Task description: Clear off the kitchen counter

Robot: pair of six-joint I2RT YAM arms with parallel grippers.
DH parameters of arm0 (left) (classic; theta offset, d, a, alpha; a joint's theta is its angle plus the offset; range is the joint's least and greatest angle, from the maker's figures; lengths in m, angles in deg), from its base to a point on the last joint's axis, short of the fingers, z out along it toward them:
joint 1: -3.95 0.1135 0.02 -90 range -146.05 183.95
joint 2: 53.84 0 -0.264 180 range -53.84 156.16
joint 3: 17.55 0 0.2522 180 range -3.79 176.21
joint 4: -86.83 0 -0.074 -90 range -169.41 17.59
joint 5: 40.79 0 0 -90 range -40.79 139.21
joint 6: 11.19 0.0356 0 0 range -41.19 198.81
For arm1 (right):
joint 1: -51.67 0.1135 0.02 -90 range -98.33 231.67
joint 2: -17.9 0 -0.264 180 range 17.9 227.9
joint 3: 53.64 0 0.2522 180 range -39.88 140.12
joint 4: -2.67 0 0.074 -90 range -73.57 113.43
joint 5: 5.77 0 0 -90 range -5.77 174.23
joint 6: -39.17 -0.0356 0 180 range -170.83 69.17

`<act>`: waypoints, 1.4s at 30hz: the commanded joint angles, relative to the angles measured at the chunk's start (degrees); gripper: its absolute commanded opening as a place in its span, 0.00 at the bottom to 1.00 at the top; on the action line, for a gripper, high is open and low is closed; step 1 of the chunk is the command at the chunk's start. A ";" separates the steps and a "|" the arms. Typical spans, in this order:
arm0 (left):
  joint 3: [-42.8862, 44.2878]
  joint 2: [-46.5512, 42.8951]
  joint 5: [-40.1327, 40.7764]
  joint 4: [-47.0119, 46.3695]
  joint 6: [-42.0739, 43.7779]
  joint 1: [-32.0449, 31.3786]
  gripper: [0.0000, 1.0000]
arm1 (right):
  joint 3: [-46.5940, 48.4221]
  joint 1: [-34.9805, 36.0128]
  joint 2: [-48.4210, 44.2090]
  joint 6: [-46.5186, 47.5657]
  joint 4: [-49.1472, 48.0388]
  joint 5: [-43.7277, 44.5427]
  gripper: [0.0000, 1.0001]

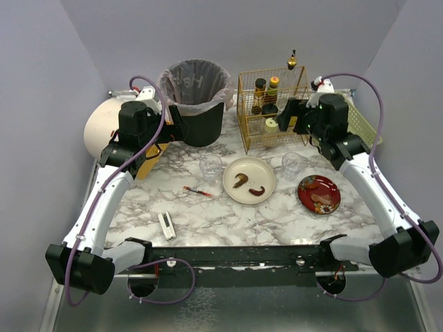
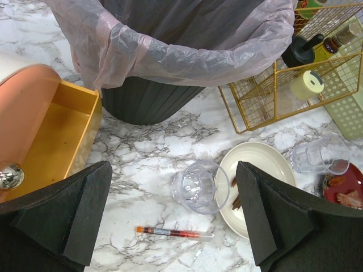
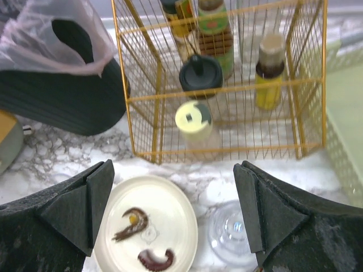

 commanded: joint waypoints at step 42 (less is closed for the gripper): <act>-4.71 8.40 11.97 -1.07 -3.29 -26.88 0.99 | -15.41 -0.27 -11.86 -14.01 5.74 18.11 0.98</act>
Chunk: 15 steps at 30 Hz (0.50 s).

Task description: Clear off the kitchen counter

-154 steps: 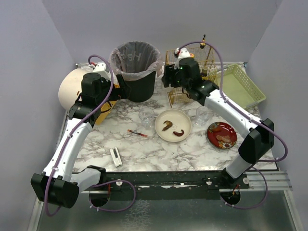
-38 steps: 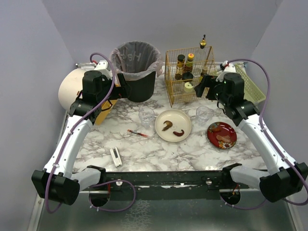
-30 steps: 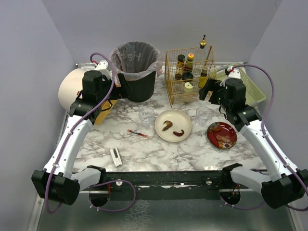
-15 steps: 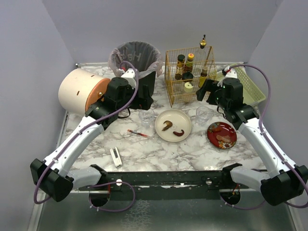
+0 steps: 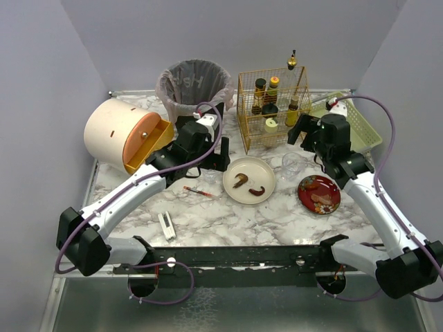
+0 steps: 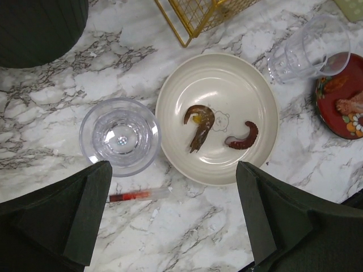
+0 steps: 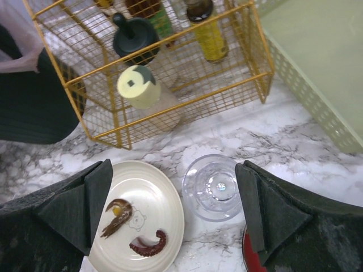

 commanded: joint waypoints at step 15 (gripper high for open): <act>-1.11 2.92 0.29 -4.04 -0.15 -1.47 0.99 | -0.56 -2.68 7.42 -0.81 2.85 9.45 0.99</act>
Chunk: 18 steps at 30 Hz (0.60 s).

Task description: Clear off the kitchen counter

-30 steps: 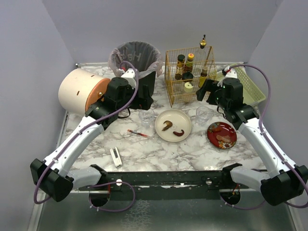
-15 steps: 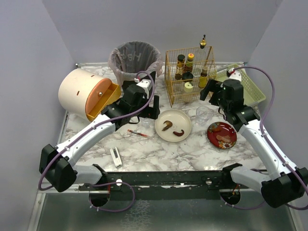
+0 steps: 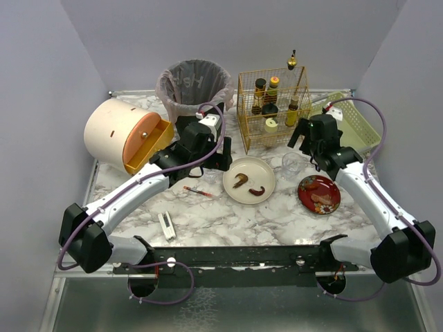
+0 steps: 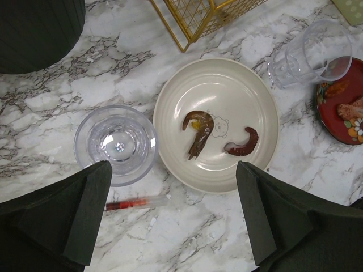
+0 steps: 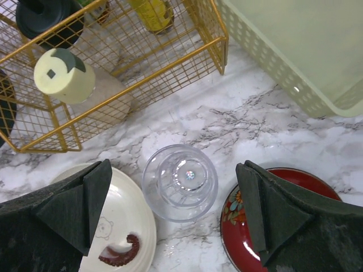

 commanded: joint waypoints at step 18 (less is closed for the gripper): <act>-0.13 1.18 -3.39 -2.26 1.84 -0.20 0.99 | 6.98 -29.26 13.76 -1.06 -5.84 -16.89 1.00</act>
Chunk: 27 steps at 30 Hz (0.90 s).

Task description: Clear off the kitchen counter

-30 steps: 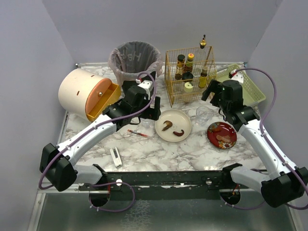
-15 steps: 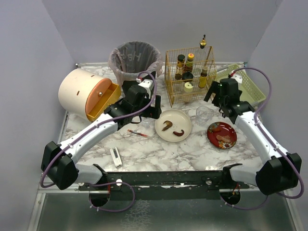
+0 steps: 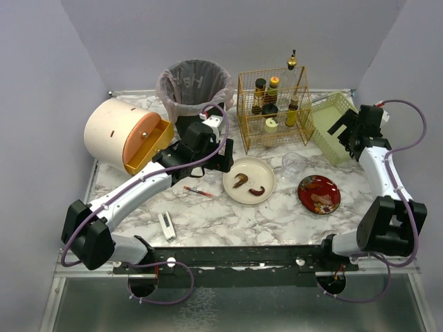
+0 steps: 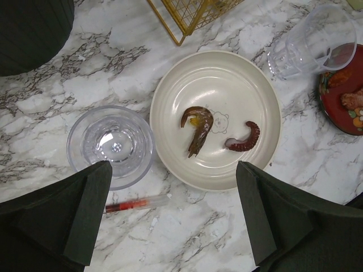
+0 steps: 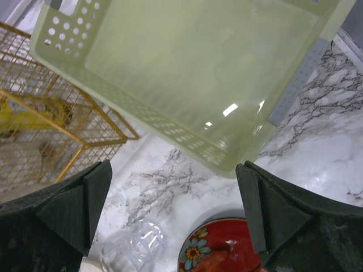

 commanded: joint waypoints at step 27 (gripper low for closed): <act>-2.31 -2.21 -0.26 -1.58 0.77 -0.11 0.99 | 7.15 -1.72 17.15 4.65 5.08 -7.78 1.00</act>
